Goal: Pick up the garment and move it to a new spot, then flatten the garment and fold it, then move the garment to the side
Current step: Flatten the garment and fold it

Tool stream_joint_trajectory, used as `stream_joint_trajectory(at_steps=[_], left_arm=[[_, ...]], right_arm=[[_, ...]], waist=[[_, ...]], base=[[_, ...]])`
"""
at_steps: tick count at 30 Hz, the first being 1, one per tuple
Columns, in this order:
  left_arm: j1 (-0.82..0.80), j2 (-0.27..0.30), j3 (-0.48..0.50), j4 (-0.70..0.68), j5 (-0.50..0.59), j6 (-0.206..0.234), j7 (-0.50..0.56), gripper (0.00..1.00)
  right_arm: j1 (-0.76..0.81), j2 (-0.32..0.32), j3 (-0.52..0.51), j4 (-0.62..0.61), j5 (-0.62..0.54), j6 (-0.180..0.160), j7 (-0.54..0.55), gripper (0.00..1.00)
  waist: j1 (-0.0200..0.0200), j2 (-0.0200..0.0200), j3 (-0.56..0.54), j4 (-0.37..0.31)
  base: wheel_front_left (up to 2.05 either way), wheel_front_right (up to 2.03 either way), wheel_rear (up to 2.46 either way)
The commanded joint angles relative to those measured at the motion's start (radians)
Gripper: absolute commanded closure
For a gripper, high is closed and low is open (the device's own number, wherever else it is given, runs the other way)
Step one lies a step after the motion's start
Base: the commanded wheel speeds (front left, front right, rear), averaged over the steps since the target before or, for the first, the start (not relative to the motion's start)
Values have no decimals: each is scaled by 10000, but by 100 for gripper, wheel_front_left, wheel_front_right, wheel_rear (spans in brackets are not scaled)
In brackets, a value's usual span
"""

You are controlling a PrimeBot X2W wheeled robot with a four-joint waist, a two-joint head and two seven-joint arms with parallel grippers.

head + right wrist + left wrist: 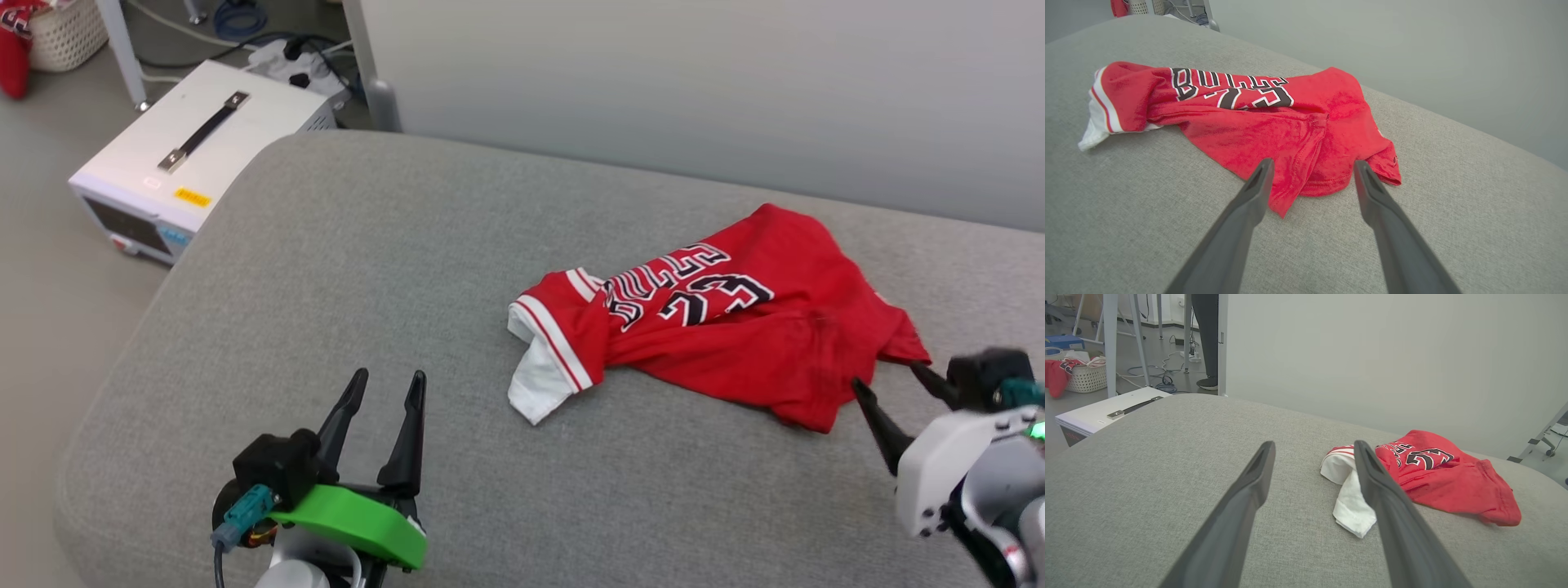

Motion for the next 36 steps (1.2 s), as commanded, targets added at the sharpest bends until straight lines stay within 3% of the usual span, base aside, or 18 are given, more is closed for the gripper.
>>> stream_joint_trajectory(at_steps=[1, 5, 11, 24, 25, 26, 27, 36], left_arm=[[-263, -146, 131, 12, 61, -109, -56, 0], [-504, -406, 283, 87, 230, -287, -56, 0], [-742, -691, 425, 224, 435, -450, -57, 0], [-871, -960, 486, 332, 611, -548, -57, 0], [-868, -970, 491, 347, 619, -549, -57, 0], [-864, -976, 493, 360, 627, -550, -57, 0], [-852, -983, 488, 373, 633, -551, -57, 0], [-649, -960, 415, 558, 710, -554, -57, 0]], right_arm=[[-421, -367, 200, 66, 365, -9, 649, 0], [-1320, -1135, 892, 339, 1469, -9, 2387, 0], [-2297, -1933, 1729, 1145, 2285, -9, 3806, 0], [-3123, -2557, 2715, 2953, 3271, -9, 4683, 0], [-3095, -2572, 2809, 3084, 3394, -9, 4871, 8], [-3073, -2596, 2905, 3134, 3481, -9, 4984, 59], [-3054, -2625, 2994, 3172, 3587, -9, 5039, 100], [-2340, -2909, 3246, 2965, 4507, -9, 5560, 100]], waist=[[0, 0, 594, 514], [0, 0, 1096, 947], [0, 0, 1487, 1558], [0, 0, 1844, 2331], [0, 0, 1834, 2349], [0, 0, 1812, 2358], [0, 0, 1777, 2357], [0, 0, 883, 2053]], base=[[0, 0, 0], [0, 0, 0], [0, 0, 0], [0, 0, 0], [0, 0, 0], [0, 0, 0], [0, 0, 0], [0, 0, 0]])
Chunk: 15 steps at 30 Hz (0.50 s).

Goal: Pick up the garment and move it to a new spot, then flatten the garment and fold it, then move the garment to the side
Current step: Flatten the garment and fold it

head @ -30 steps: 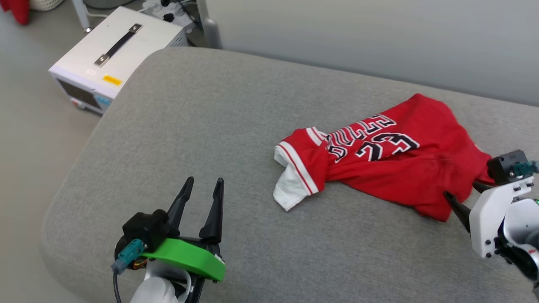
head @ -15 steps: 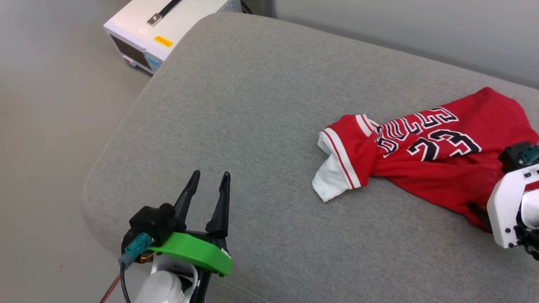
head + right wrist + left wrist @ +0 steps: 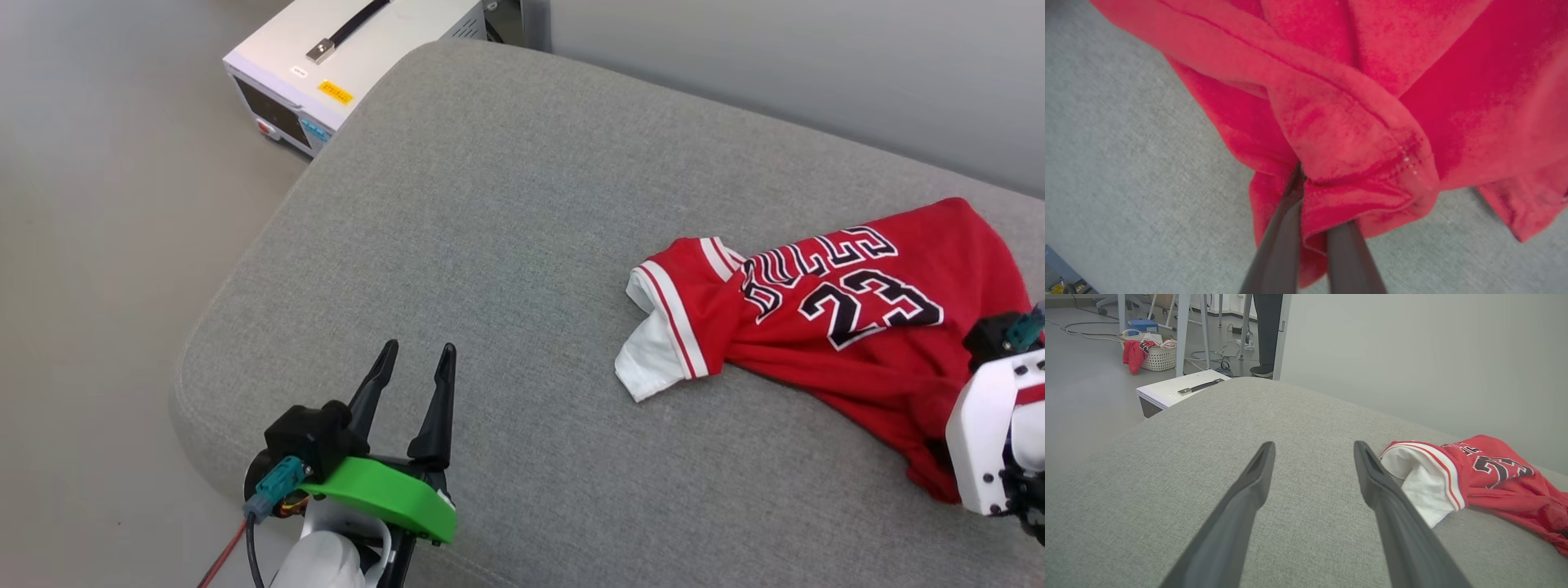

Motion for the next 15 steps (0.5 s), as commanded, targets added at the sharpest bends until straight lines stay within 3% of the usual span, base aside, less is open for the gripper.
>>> stream_joint_trajectory(at_steps=[1, 8, 15], left_arm=[[80, -16, 41, 39, 56, -37, -59, 0], [509, 171, 143, 140, 96, -37, -59, 0], [922, 310, 301, 134, 90, -38, -59, 0]], right_arm=[[551, -63, 109, -45, 138, -7, 244, 100], [2278, -21, -669, -1538, 523, -7, 1113, 100], [4833, 691, -1683, -3069, 25, -7, 2147, 100]], waist=[[-1, 0, -554, -232], [-1, 0, -1514, -771], [-1, 0, -2049, -1416]], base=[[0, 0, 0], [0, 0, 0], [0, 0, 0]])
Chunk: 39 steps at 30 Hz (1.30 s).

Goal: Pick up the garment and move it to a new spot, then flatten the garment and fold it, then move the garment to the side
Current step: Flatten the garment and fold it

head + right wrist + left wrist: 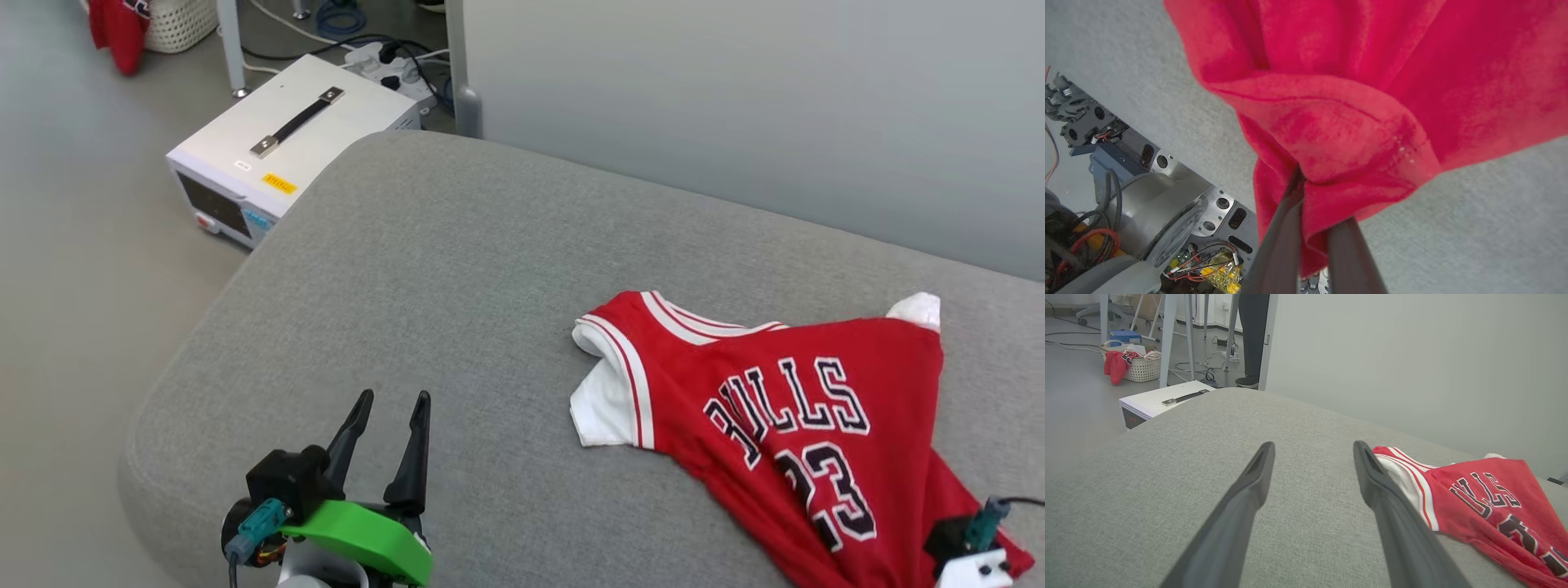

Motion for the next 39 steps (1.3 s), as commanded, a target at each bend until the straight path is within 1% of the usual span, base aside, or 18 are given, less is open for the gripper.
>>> stream_joint_trajectory(at_steps=[1, 5, 10, 14, 15, 16, 21, 26, 28, 32, 39], left_arm=[[153, 18, 21, 8, 66, -30, -57, 0], [206, 15, -15, -3, 61, -30, -57, 0], [128, -1, -73, -12, 51, -30, -57, 0], [98, -7, -120, 11, 45, -30, -57, 0], [92, -6, -134, 17, 42, -30, -57, 0], [88, -5, -141, 19, 39, -30, -57, 0], [31, -3, -155, 2, 34, -30, -57, 0], [-123, -57, -239, -50, 2, -30, -57, 0], [-197, -83, -272, -80, -22, -30, -57, 0], [-504, -133, -356, -188, -60, -30, -57, 0], [-1052, -234, -452, -357, -116, -30, -57, 0]], right_arm=[[511, 221, -188, -211, -227, -7, 161, 100], [1524, 899, -746, -621, -687, -7, 422, 100], [2214, 1667, -1082, -771, -1182, -7, 551, 100], [2430, 1987, -1199, -883, -1447, -7, 542, 100], [2397, 2017, -1273, -946, -1570, -7, 425, 15], [2345, 2046, -1344, -989, -1645, -7, 353, 0], [1739, 1869, -1759, -1742, -1606, -7, 486, 0], [676, 1580, -2567, -2792, -1181, -7, 1299, 0], [63, 1465, -2966, -2940, -1136, -7, 1699, 0], [-1382, 900, -3407, -2619, -1611, -7, 2137, 0], [-3675, 619, -3581, -1058, -2195, -7, 2247, 0]], waist=[[0, 0, -465, -559], [0, 0, -512, -763], [0, 0, -434, -874], [0, 0, -395, -918], [0, 0, -384, -931], [0, 0, -377, -942], [0, 0, -261, -957], [0, 0, 71, -810], [0, 0, 285, -723], [0, 0, 1035, -437], [0, 0, 2306, 178]], base=[[0, 0, 0], [0, 0, 0], [0, 0, 0], [0, 0, 0], [0, 0, 0], [0, 0, 0], [0, 0, 0], [0, 0, 0], [0, 0, 0], [0, 0, 0], [0, 0, 0]])
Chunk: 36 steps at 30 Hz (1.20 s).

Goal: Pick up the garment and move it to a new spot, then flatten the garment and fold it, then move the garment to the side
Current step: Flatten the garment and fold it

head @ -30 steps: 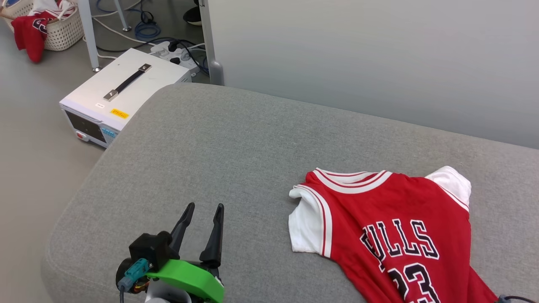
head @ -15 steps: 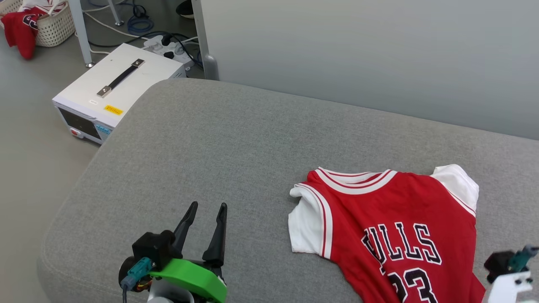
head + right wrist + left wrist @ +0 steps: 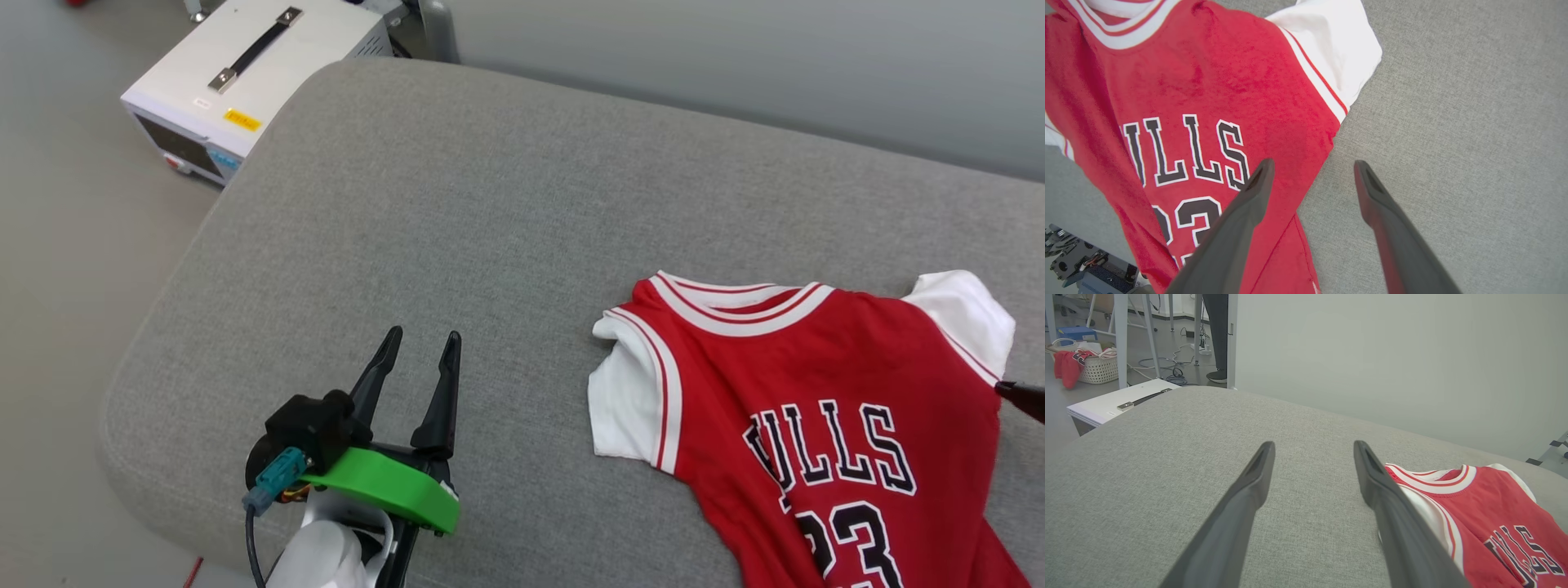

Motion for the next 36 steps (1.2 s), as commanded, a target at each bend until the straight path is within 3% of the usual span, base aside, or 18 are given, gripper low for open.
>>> stream_joint_trajectory(at_steps=[1, 13, 21, 22, 23, 24, 28, 36], left_arm=[[-209, -42, -38, -40, -78, -30, -59, 0], [-495, -174, -61, -162, -199, -31, -59, 0], [-516, -197, -33, -144, -196, -31, -59, 0], [-525, -198, -20, -136, -189, -31, -59, 0], [-531, -199, -2, -134, -182, -31, -59, 0], [-533, -199, 29, -132, -171, -31, -59, 0], [-512, -201, 103, -108, -91, -31, -59, 0], [-314, -21, 251, -16, 85, -31, -59, 0]], right_arm=[[-422, -97, -22, 379, -193, -7, -58, 0], [-1883, -655, -120, 2881, -1627, -7, -1238, 0], [-1712, -710, 326, 3821, -1566, -7, -1150, 0], [-1611, -636, 306, 3903, -1511, -7, -1001, 7], [-1538, -567, 294, 3910, -1464, -7, -903, 68], [-1460, -516, 290, 3863, -1437, -7, -859, 100], [-1247, -580, 100, 3771, -1463, -7, -1027, 100], [-740, -290, -1140, 4039, -2019, -7, -2578, 100]], waist=[[0, 0, 1019, 686], [0, 0, 1950, 1381], [0, 0, 2005, 1334], [0, 0, 1992, 1308], [0, 0, 1975, 1276], [0, 0, 1944, 1227], [0, 0, 1774, 989], [0, 0, 802, -134]], base=[[0, 0, 0], [0, 0, 0], [0, 0, 0], [0, 0, 0], [0, 0, 0], [0, 0, 0], [0, 0, 0], [0, 0, 0]])
